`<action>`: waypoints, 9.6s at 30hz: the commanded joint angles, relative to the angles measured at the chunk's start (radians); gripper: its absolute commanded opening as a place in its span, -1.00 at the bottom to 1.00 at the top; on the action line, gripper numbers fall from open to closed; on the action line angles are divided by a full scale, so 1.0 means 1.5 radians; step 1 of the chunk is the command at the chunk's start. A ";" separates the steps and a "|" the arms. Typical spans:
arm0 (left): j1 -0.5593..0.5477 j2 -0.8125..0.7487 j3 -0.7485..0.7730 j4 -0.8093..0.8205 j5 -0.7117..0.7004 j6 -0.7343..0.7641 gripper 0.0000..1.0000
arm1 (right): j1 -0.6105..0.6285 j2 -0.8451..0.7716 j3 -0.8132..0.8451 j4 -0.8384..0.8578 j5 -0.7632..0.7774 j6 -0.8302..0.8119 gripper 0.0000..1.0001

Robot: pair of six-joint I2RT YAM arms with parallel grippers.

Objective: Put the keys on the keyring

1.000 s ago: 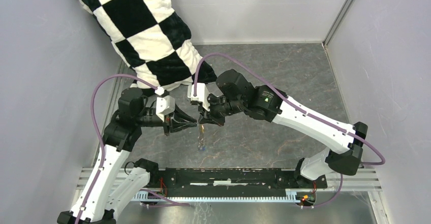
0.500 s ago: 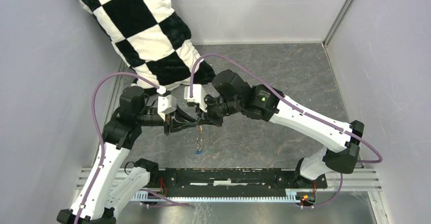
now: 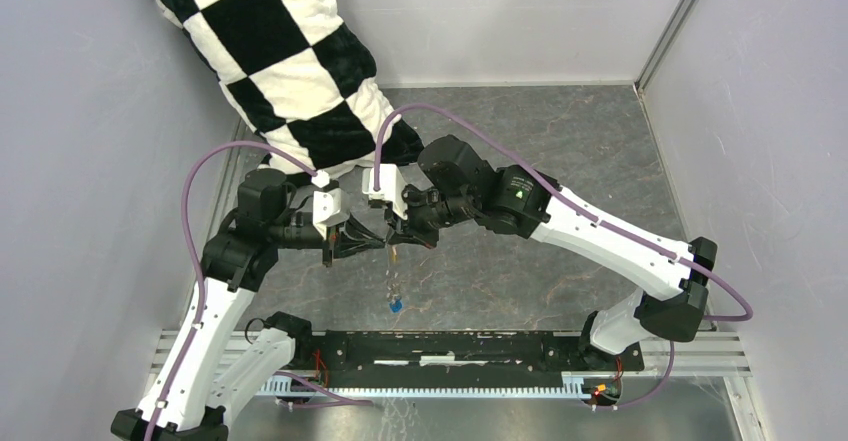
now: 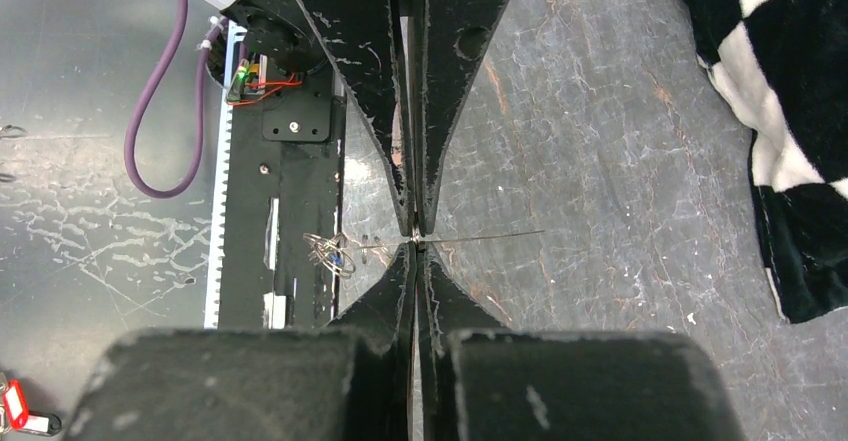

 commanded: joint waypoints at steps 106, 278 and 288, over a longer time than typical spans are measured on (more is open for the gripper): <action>-0.001 -0.101 -0.054 0.456 0.086 -0.361 -0.96 | -0.146 -0.252 -0.522 0.870 -0.233 0.533 0.00; -0.003 0.053 0.081 -0.008 0.056 0.075 -0.79 | 0.004 0.024 0.114 -0.043 0.004 -0.011 -0.99; -0.006 0.062 0.096 -0.034 0.077 0.099 -0.96 | 0.008 0.011 0.104 -0.002 0.023 0.015 -0.75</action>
